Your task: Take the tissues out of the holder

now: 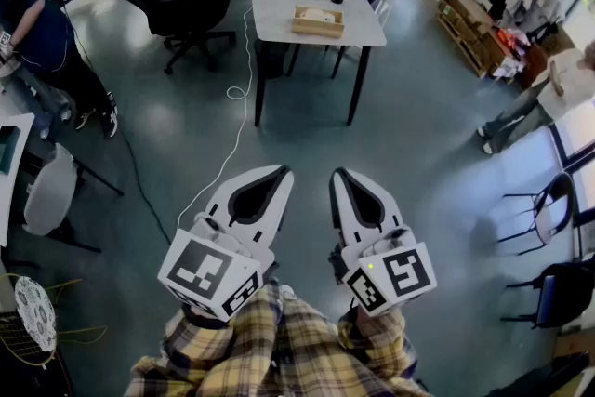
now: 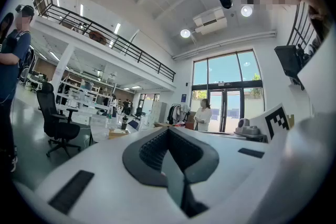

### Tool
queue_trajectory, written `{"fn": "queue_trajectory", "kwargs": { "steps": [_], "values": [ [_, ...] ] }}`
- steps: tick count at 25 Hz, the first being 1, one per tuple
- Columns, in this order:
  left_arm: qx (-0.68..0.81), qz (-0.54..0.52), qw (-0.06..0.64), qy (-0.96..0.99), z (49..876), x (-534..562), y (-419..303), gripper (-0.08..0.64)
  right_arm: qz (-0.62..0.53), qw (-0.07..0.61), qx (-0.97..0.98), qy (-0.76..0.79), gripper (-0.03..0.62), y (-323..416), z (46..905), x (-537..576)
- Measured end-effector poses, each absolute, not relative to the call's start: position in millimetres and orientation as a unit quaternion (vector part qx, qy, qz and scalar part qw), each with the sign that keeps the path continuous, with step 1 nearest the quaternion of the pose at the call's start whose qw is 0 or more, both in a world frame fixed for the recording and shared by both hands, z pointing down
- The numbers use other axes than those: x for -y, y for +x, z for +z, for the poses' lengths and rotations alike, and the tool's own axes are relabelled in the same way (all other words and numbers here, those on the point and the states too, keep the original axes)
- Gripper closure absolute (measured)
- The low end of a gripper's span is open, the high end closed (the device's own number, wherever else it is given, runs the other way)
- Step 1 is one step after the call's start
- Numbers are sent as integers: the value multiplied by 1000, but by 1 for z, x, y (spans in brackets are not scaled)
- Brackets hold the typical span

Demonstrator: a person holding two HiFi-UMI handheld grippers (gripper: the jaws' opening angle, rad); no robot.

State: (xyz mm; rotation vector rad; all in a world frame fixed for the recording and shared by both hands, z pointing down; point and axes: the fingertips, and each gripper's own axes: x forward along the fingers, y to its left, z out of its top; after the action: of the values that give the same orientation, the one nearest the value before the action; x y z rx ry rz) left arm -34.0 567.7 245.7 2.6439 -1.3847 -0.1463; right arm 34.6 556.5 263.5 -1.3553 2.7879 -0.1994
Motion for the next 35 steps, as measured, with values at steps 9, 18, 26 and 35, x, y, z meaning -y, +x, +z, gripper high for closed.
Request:
{"fn": "queue_trajectory", "kwargs": {
  "steps": [9,18,26,35],
  "values": [
    [462,-46,73,883,247,-571,-18,543,-66,23,-893,-446,581,56,267,-561],
    [473,-43,78,877,256,-581,-8,543,-72,25,-892,-445,581,78,272,-572],
    [468,-34,76,880,261,-557,-2,543,-78,25,-892,-445,581,78,279,-551],
    [452,-36,71,889,260,-476,-14,543,-72,28,-887,-456,581,62,277,-471]
  ]
}}
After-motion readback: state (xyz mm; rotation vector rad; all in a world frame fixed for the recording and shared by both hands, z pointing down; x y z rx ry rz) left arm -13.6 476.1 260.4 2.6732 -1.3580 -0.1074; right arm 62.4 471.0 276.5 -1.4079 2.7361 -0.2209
